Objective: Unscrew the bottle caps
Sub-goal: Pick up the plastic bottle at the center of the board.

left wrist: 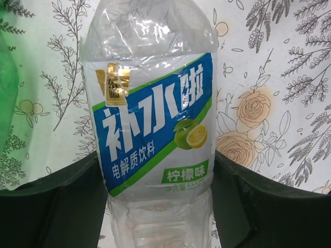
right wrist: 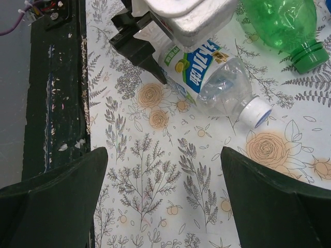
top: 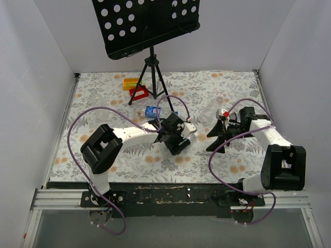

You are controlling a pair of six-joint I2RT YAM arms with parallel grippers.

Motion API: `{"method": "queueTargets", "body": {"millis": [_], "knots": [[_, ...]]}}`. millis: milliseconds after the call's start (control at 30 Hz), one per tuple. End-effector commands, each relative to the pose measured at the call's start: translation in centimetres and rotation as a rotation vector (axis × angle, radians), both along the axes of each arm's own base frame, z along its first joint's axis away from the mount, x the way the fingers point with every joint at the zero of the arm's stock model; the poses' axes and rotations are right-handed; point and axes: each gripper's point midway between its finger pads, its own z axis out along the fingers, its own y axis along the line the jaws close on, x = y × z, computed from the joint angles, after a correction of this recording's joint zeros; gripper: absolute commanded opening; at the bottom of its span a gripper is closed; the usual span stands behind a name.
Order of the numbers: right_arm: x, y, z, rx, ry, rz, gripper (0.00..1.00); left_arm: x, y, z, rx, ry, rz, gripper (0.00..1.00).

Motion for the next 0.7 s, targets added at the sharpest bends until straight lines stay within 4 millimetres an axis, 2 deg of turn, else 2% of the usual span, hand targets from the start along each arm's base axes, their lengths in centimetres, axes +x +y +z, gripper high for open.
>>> {"method": "queueTargets", "body": {"millis": [0,100,200,433,500,567,667], "knots": [[-0.1,0.8,0.6,0.004,-0.018,0.035,0.98,-1.4,0.6,0.5,-0.039,0.014,0.077,0.29],[-0.2,1.0,0.3,-0.016,-0.025,0.041,0.98,-2.3,1.0,1.1,-0.091,0.02,0.085,0.15],[0.0,1.1,0.1,-0.033,-0.033,0.031,0.98,-2.7,1.1,3.0,-0.158,-0.008,0.086,0.08],[1.4,0.8,0.7,-0.071,-0.109,-0.049,0.98,-4.0,2.6,6.0,-0.256,-0.116,0.019,0.03],[2.5,0.4,1.3,-0.106,-0.166,-0.101,0.98,-4.0,3.0,6.8,-0.265,-0.158,0.002,0.03],[4.5,-0.3,2.9,-0.142,-0.302,-0.177,0.98,-4.0,3.3,7.7,-0.279,-0.191,-0.014,0.03],[8.2,-1.9,5.6,-0.12,-0.296,-0.5,0.98,-4.0,3.8,8.6,-0.286,-0.236,-0.028,0.03]]}}
